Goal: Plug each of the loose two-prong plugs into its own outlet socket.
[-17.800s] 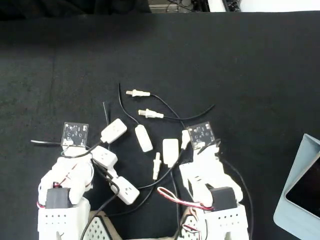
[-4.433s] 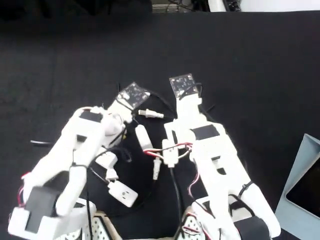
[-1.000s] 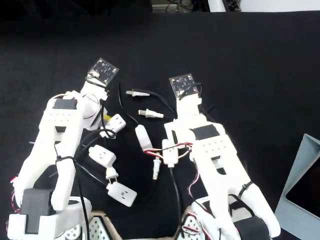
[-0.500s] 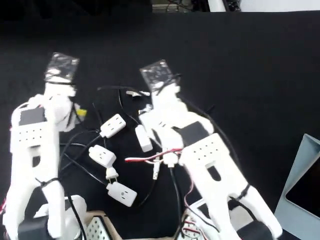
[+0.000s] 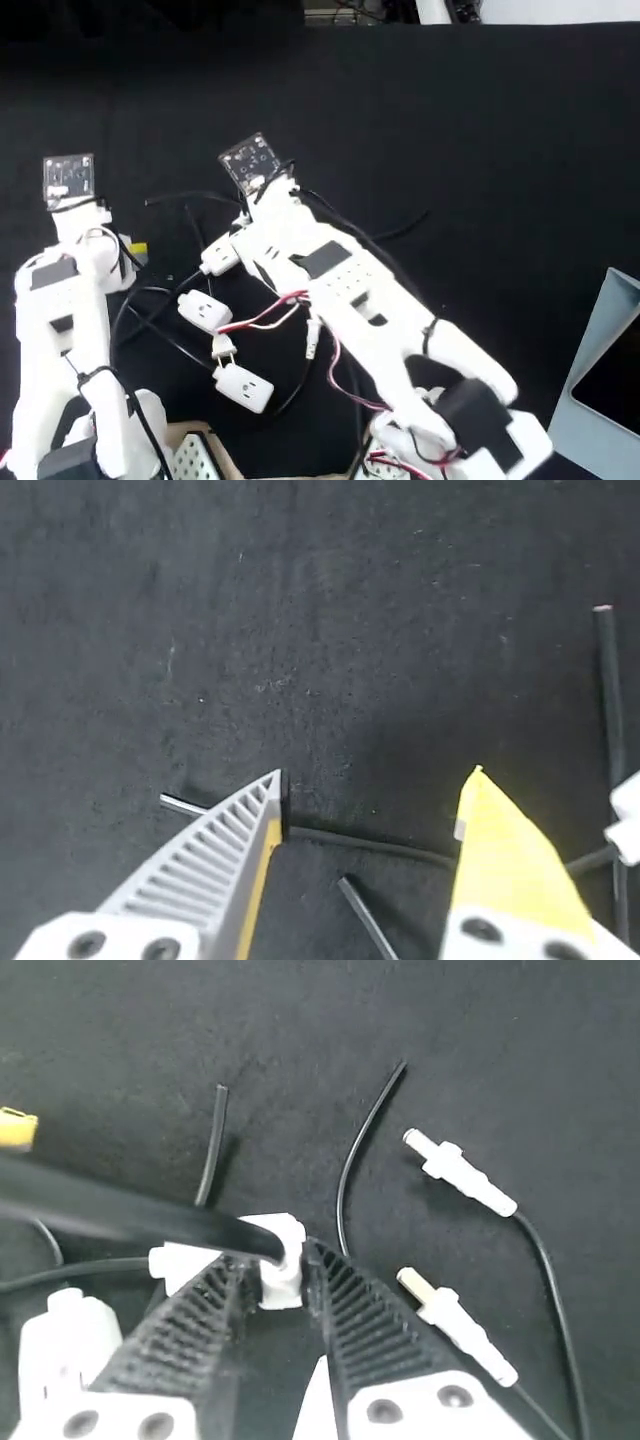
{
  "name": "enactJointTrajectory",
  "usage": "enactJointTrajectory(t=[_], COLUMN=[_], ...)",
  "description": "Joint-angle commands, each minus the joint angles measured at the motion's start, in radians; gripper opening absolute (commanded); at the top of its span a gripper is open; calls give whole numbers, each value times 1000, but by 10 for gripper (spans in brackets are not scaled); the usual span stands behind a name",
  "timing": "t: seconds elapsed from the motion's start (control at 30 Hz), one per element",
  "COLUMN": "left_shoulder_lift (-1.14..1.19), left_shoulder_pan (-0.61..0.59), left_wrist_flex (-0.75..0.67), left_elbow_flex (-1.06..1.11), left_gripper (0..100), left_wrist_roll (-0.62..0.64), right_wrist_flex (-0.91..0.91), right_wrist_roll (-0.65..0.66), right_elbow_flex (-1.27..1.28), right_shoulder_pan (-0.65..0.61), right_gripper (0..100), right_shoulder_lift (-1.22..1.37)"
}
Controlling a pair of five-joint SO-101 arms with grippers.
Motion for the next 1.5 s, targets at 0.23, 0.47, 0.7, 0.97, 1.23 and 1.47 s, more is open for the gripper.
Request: enactJointTrajectory(t=[0.23,0.47,0.7,0.97,1.23,1.47], left_shoulder_lift=[-12,-12,-11,-11,-11,-11], left_shoulder_pan=[-4,-4,-4,-4,-4,-2], left_wrist_flex=[-118,-114,-112,-112,-112,-112], left_elbow_flex=[54,61,62,62,64,64], left_gripper=[278,278,278,278,278,278], left_wrist_roll=[91,91,89,87,87,87], right_wrist_flex=[-58,-68,-87,-94,-97,-98], right_wrist_roll=[-8,-8,0,0,-3,-3], right_elbow_flex=[-33,-30,-50,-59,-76,-93], right_shoulder_pan=[-23,-46,-40,-8,-5,-5], right_gripper=[12,12,12,12,12,12], right_shoulder_lift=[36,41,131,134,134,142])
